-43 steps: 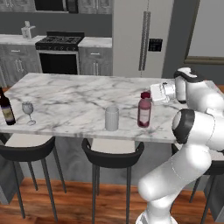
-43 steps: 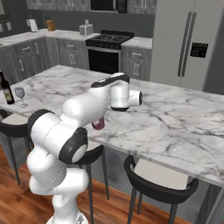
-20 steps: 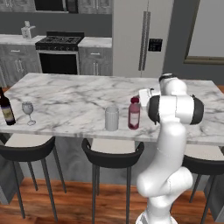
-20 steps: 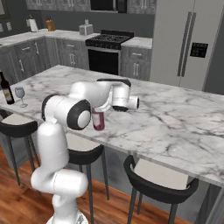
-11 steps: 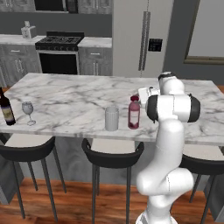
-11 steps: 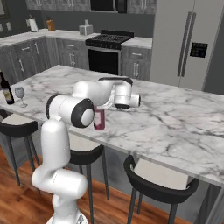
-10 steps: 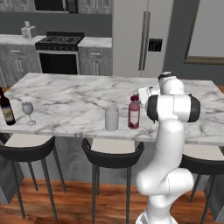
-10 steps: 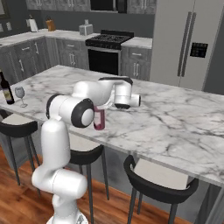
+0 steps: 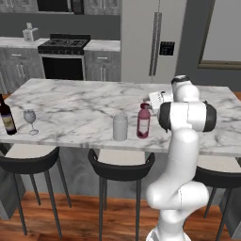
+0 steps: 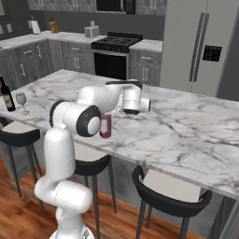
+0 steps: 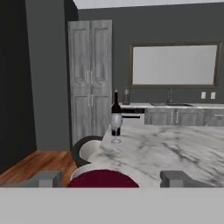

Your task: There is a wine glass and glass cup on the dining counter. Place the wine bottle next to the wine glass and the juice bottle next to the glass cup.

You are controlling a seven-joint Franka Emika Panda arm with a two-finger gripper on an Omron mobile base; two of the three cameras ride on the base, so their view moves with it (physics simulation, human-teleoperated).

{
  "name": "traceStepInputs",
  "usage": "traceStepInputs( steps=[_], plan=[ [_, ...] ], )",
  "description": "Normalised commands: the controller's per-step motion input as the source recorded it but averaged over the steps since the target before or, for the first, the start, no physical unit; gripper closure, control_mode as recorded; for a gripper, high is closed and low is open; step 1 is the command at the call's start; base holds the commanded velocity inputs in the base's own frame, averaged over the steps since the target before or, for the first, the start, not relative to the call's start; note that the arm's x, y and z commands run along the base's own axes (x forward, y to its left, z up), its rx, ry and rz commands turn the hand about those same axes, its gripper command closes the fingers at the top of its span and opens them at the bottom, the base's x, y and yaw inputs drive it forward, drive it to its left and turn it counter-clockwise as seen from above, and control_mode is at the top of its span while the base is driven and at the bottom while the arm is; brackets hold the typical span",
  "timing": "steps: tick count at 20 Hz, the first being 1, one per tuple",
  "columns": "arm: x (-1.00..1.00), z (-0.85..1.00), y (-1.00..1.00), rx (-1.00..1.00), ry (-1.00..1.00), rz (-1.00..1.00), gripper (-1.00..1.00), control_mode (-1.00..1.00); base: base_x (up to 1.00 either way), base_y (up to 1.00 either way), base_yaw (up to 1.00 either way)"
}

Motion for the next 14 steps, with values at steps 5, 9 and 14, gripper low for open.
traceStepInputs(
  steps=[5,9,14],
  plan=[
    [-0.09,0.40,0.00,0.03,0.00,0.00,-1.00,-1.00,0.00,0.00,0.00],
    [-0.24,0.55,0.00,0.00,0.00,0.00,-1.00,-1.00,0.00,0.00,0.00],
    [-0.66,0.84,0.20,-0.04,-0.02,0.00,-1.00,-1.00,0.00,0.00,0.00]
  ],
)
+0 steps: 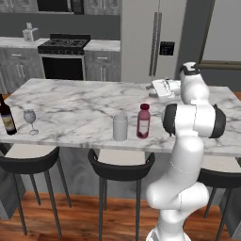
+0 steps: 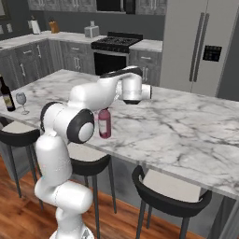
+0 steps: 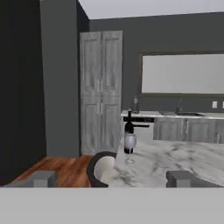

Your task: There is a wine glass and glass cup on the dining counter. Place the wine bottle next to the wine glass and the juice bottle next to the glass cup.

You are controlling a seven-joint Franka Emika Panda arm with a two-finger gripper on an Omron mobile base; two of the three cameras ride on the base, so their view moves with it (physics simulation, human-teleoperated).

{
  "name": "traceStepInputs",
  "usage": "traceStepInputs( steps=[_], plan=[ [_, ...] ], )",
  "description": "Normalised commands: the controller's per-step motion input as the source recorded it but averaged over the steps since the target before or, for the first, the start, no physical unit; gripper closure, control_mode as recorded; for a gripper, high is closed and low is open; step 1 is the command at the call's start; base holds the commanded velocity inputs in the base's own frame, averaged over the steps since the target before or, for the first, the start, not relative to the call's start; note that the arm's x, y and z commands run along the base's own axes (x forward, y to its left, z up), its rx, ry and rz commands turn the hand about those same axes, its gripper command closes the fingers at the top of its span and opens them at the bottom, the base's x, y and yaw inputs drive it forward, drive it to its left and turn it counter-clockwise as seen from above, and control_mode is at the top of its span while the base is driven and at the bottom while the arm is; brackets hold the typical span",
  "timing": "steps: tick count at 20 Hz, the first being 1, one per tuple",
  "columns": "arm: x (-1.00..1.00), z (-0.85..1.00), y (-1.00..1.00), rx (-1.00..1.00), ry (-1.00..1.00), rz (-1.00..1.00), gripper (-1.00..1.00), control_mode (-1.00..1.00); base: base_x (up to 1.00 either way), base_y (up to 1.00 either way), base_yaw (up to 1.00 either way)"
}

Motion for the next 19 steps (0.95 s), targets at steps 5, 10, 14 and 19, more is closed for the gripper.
traceStepInputs(
  steps=[5,10,14,19],
  plan=[
    [-1.00,0.80,0.61,-0.20,-0.08,0.01,-1.00,-1.00,0.00,0.00,0.00],
    [-1.00,0.38,0.84,-0.22,0.00,0.03,-1.00,-1.00,0.00,0.00,0.00],
    [-1.00,0.07,0.85,-0.17,0.00,0.05,-1.00,-1.00,0.00,0.00,0.00],
    [-1.00,-0.14,0.57,-0.06,0.00,0.05,-1.00,-1.00,0.00,0.00,0.00]
  ],
)
